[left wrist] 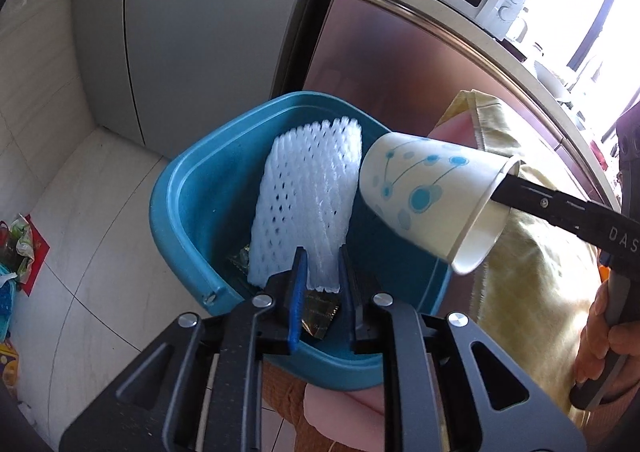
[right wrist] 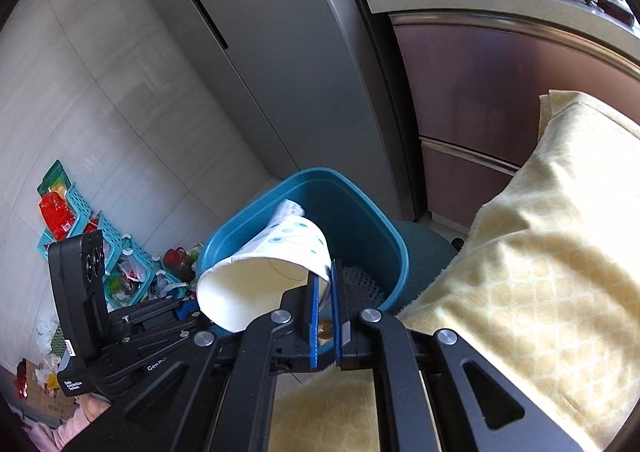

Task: Collect trash
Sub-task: 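Open both tools over the bin to drop the foam net and cup, then move both open tools back over the table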

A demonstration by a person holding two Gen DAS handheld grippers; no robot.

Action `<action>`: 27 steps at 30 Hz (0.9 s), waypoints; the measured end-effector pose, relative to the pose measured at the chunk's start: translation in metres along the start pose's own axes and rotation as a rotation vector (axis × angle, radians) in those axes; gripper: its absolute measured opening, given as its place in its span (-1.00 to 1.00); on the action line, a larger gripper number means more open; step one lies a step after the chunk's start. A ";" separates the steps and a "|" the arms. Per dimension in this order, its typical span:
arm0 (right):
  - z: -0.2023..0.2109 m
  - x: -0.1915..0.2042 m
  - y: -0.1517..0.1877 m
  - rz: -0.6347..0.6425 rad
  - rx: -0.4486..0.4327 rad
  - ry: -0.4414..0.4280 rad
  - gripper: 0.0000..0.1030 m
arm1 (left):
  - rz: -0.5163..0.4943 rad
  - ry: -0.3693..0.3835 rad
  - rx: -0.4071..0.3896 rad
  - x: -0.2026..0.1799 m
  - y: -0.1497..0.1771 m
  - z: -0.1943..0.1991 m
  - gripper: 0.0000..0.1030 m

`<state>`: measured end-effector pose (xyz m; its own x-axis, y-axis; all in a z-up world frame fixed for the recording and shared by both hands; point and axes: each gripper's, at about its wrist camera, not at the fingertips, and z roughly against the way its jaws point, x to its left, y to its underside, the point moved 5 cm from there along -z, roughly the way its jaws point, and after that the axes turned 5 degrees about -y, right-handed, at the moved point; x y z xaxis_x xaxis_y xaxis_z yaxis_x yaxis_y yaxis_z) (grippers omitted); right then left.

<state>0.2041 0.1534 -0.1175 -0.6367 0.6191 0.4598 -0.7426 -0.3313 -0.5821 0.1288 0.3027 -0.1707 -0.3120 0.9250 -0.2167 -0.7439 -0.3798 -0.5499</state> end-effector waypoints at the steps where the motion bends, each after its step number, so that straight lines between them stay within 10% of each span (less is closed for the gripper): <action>1: -0.002 -0.001 0.000 -0.007 0.005 0.000 -0.84 | 0.001 -0.005 0.001 0.000 0.000 -0.002 -0.71; 27: 0.062 -0.014 0.034 -0.017 -0.074 -0.073 -0.64 | -0.020 0.012 -0.037 -0.010 0.004 0.010 -0.45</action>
<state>0.1748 0.0892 -0.1026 -0.6394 0.5698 0.5162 -0.7377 -0.2657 -0.6206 0.1230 0.2916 -0.1628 -0.2899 0.9326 -0.2150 -0.7276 -0.3607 -0.5835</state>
